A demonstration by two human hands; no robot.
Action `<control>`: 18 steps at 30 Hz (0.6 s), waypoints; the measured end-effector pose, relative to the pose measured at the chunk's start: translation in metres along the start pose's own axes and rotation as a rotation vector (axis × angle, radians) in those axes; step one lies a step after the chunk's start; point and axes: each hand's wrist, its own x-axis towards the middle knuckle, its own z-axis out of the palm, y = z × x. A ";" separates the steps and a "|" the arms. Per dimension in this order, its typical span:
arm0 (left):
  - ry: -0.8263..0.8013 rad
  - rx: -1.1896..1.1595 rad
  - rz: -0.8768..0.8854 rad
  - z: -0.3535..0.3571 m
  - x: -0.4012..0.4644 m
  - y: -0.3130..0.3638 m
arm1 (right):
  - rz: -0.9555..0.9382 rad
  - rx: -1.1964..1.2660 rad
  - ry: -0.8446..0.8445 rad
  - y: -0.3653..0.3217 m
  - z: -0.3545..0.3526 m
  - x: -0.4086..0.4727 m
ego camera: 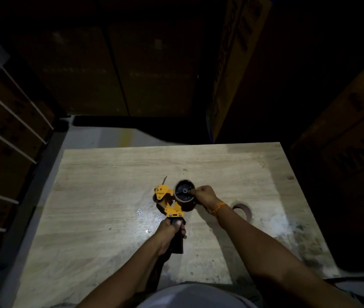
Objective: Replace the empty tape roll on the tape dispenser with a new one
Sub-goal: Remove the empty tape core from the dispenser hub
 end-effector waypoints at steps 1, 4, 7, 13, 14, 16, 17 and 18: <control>0.015 0.004 -0.006 0.002 0.001 0.001 | -0.011 -0.011 0.005 -0.002 0.000 -0.002; 0.060 0.011 -0.024 0.010 0.003 0.005 | -0.063 -0.039 0.020 -0.009 -0.001 -0.008; 0.087 0.005 -0.044 0.015 0.005 0.006 | -0.050 -0.045 0.081 -0.018 0.001 -0.015; 0.096 0.048 -0.014 0.017 0.005 0.009 | -0.037 -0.060 0.133 -0.029 0.003 -0.023; 0.105 0.062 -0.008 0.017 0.003 0.009 | -0.034 -0.072 0.139 -0.029 0.003 -0.022; 0.126 0.077 0.005 0.016 0.002 0.010 | -0.040 -0.098 0.143 -0.030 0.003 -0.022; 0.137 0.077 0.009 0.016 0.001 0.010 | -0.041 -0.110 0.147 -0.031 0.004 -0.021; 0.146 0.077 0.007 0.016 0.000 0.010 | -0.041 -0.119 0.158 -0.032 0.004 -0.021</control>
